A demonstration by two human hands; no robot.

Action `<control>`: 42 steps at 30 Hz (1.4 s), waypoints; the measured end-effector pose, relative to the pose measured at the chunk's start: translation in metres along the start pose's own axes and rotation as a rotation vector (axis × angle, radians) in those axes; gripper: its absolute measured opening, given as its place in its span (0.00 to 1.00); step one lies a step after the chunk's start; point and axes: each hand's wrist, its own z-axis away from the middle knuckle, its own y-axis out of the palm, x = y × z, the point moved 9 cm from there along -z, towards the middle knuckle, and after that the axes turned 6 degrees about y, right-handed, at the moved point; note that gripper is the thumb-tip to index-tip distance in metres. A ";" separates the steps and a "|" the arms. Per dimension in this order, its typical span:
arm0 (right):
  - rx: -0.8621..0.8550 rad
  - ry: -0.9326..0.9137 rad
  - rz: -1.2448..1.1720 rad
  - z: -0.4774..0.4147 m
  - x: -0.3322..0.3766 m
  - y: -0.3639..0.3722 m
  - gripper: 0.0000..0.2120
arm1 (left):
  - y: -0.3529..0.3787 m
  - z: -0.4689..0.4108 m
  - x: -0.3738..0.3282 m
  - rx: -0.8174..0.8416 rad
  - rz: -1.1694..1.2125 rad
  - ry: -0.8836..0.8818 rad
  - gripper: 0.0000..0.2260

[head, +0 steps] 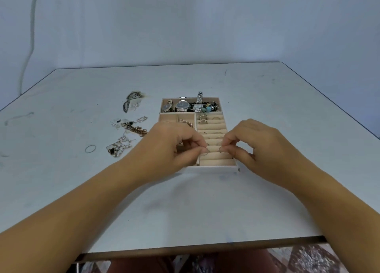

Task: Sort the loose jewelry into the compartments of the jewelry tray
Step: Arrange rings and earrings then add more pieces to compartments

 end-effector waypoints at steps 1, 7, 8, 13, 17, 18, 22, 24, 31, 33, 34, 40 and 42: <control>-0.005 -0.003 -0.006 0.000 0.001 0.000 0.03 | 0.000 0.000 -0.001 -0.007 0.007 0.001 0.02; -0.034 -0.022 -0.025 0.001 0.003 -0.008 0.02 | 0.006 0.000 0.001 0.011 0.004 -0.021 0.02; -0.034 -0.023 -0.024 0.002 0.003 -0.008 0.02 | 0.007 0.000 0.001 0.024 -0.011 -0.019 0.02; -0.049 -0.017 -0.025 0.002 0.001 -0.012 0.04 | 0.011 -0.004 0.004 0.074 -0.054 0.028 0.03; -0.059 -0.029 -0.024 0.002 0.001 -0.014 0.04 | 0.010 -0.005 0.002 0.076 -0.039 0.055 0.02; -0.062 -0.030 -0.024 0.002 0.001 -0.015 0.04 | 0.010 -0.005 0.002 0.070 -0.035 0.051 0.02; -0.076 -0.048 -0.020 0.002 0.004 -0.016 0.04 | 0.011 -0.006 0.002 0.070 -0.074 0.026 0.03; -0.073 -0.052 -0.025 0.002 0.005 -0.015 0.04 | 0.012 -0.006 0.002 0.083 -0.071 0.024 0.03; -0.056 -0.047 -0.053 0.002 0.005 -0.013 0.03 | 0.018 -0.008 0.005 0.179 -0.021 0.012 0.02; -0.041 -0.049 -0.060 0.002 0.006 -0.011 0.03 | 0.017 -0.008 0.005 0.187 -0.017 0.022 0.01; -0.032 -0.050 -0.060 0.002 0.006 -0.010 0.03 | 0.017 -0.008 0.004 0.182 -0.017 0.035 0.01; 0.005 -0.058 -0.057 0.002 0.009 -0.002 0.03 | 0.000 0.003 0.004 0.090 -0.002 0.072 0.03; 0.017 -0.072 -0.040 0.002 0.010 0.000 0.03 | -0.003 0.008 0.003 0.086 -0.001 0.093 0.04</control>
